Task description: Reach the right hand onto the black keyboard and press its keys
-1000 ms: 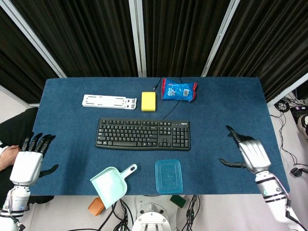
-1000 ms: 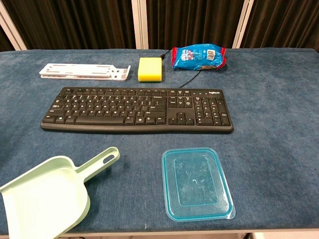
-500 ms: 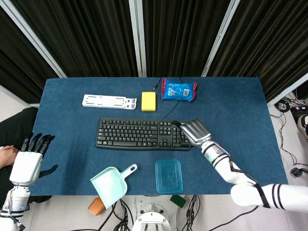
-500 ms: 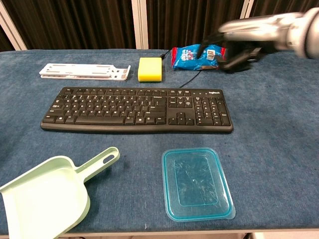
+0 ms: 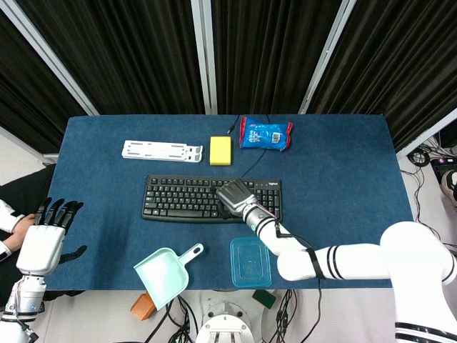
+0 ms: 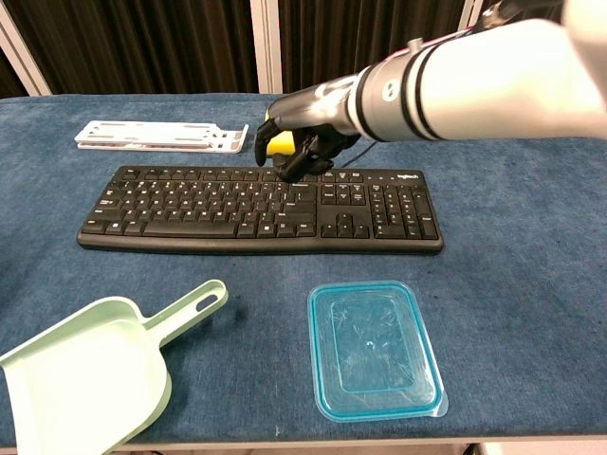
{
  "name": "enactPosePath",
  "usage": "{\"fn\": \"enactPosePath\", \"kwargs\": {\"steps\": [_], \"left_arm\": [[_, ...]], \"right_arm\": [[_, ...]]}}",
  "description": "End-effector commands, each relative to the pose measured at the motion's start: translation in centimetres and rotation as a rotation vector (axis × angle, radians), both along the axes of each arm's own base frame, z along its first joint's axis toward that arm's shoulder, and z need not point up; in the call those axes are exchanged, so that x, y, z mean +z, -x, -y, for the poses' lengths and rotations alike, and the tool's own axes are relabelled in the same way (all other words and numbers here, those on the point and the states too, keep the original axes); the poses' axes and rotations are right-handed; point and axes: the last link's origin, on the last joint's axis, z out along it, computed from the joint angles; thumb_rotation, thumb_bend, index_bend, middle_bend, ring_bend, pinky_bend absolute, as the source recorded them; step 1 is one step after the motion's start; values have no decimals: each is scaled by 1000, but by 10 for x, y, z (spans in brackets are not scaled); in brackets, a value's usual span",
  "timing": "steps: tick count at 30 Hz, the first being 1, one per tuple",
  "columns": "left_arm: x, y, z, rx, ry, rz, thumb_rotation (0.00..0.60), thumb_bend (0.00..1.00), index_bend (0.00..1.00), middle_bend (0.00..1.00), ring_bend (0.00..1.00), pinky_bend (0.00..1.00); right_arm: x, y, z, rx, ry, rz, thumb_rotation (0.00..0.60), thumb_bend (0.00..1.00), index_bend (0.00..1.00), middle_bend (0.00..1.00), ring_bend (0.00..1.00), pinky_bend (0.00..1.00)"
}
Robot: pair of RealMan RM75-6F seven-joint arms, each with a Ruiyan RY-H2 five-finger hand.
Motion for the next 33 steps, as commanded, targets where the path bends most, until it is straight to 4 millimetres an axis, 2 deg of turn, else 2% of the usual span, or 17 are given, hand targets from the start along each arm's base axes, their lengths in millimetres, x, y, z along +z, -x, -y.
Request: {"fn": "enactPosePath", "kwargs": {"steps": [1,11,18,33], "left_arm": [[0,1,0,3,0,0,600,96,161,161,105,4],[0,4,2,15,2,-4,600,96,161,161,106,4],[0,8,5,31,0,-3,600,96,161,161,105,4],[-1,10,6,34,-2,1,600,96,161,161,106,4]], "right_arm": [[-13,-3,2,-8,-15,-25,352,873,267,949,1000,1000],[-31,-16,17,-31,-7,-52,351,873,267,949,1000,1000],[-42,-14,23,-60,-12,-76,352,873,266,948,1000,1000],[-46,-9,27,-73,-28,-92,353,873,261,949,1000,1000]]}}
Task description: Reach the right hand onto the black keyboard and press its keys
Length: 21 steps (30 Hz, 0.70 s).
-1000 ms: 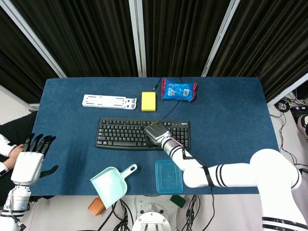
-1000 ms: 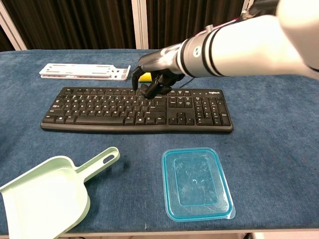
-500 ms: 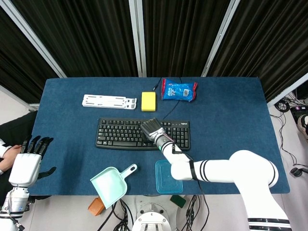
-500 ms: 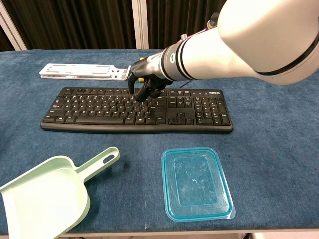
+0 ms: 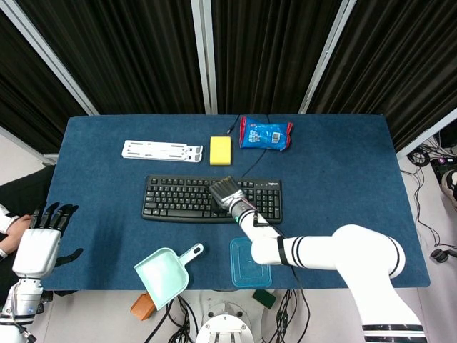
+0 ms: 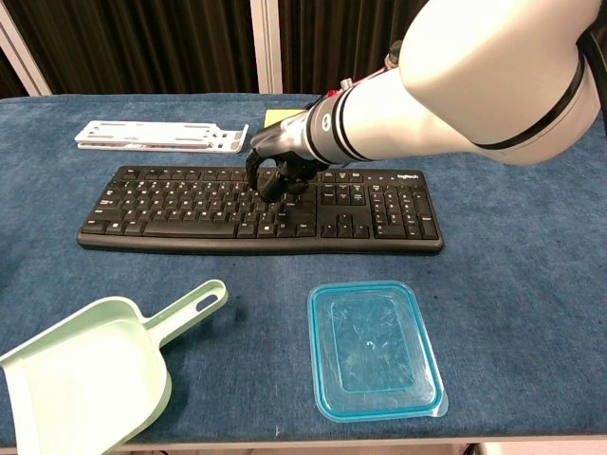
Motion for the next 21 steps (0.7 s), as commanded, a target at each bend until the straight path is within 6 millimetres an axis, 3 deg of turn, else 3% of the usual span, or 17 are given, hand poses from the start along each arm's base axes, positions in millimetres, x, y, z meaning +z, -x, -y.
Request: {"fn": "enactPosePath", "kwargs": {"steps": [1,5,7,10,13,15,17,19,21], "left_arm": [[0,0,0,0,-1,1,600,96,161,161,105,4],[1,0,0,0,-4,-1,600,96,161,161,105,4],[2,0,0,-2,-5,-1,600,96,161,161,106,4],[3,0,0,-4,-9,0,600,96,161,161,106,4],[4,0,-1,-8,-13,2,600,96,161,161,106,4],[5,-1,-1,-13,-16,5,600,96,161,161,106,3],[5,-1,-2,-17,-17,7,600,96,161,161,106,4],[5,-2,-2,-21,-18,9,600,96,161,161,105,4],[5,-2,-2,-23,-19,9,600,96,161,161,106,4]], "right_arm": [[2,0,1,4,5,-1,353,873,260,949,1000,1000],[14,-4,4,4,30,37,351,873,259,949,1000,1000],[30,-4,6,13,62,61,351,873,255,949,1000,1000],[62,2,5,27,131,95,353,873,236,949,1000,1000],[101,22,-2,51,221,98,353,849,174,948,1000,1000],[128,42,-11,68,297,94,353,721,126,941,991,985],[151,63,-21,72,364,93,355,557,84,876,917,908],[174,93,-35,61,443,97,355,479,55,783,812,823],[189,118,-48,48,493,97,355,390,16,600,620,694]]}}
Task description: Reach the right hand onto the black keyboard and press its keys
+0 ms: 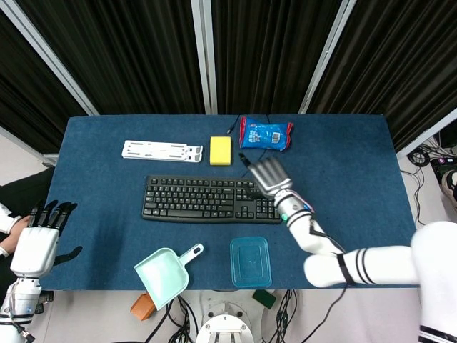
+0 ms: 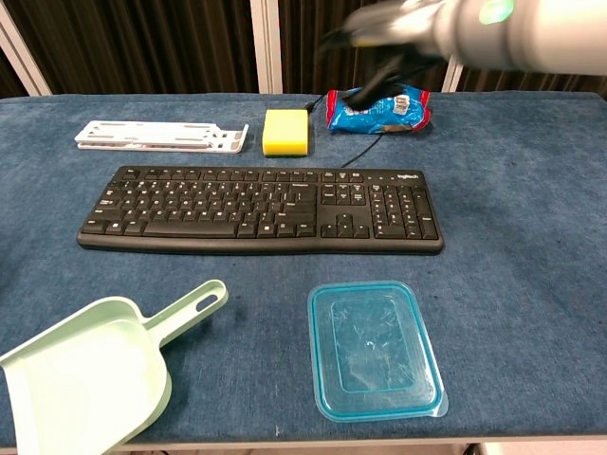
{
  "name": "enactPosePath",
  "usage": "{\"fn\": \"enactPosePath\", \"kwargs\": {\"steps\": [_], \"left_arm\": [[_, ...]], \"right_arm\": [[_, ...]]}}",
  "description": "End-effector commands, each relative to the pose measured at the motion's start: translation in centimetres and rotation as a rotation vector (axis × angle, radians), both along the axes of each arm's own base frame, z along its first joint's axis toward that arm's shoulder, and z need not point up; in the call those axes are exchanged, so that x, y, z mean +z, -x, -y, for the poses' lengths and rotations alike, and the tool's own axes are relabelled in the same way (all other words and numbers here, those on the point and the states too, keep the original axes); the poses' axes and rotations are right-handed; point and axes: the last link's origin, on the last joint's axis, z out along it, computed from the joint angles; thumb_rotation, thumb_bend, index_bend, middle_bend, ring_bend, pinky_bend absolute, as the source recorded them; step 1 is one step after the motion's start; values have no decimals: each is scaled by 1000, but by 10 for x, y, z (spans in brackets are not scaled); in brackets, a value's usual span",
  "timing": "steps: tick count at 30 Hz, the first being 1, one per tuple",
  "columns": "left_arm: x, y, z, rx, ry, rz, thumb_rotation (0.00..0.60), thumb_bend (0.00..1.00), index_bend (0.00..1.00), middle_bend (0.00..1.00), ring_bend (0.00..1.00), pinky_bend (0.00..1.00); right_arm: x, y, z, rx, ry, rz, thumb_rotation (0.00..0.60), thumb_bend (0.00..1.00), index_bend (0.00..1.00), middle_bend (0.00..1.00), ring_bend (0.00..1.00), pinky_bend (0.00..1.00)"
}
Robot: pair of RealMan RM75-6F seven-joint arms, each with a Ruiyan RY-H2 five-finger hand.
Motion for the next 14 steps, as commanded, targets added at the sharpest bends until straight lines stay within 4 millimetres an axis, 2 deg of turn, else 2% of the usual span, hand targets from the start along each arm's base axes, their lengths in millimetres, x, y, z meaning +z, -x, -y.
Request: {"fn": "enactPosePath", "kwargs": {"steps": [1,2,4,7,10,14], "left_arm": [[0,-1,-1,-3,-2,1,600,96,161,161,106,4],[0,-2,-1,-6,-3,3,600,96,161,161,105,4],[0,-3,-2,-11,-4,6,600,96,161,161,105,4],[-2,-5,-3,-17,-1,7,600,96,161,161,106,4],[-2,-7,-4,-20,-1,6,600,96,161,161,105,4],[-2,-9,-5,-16,-5,7,600,96,161,161,105,4]], "right_arm": [[62,80,-44,-55,174,26,354,337,2,477,496,609],[69,96,-52,-77,200,36,354,307,0,410,428,558],[81,127,-72,-113,235,69,353,224,0,229,235,395],[93,165,-99,-174,269,132,353,159,0,44,38,204],[103,195,-125,-215,313,195,352,143,0,0,0,84],[110,222,-154,-253,341,250,351,143,0,0,0,47]]}}
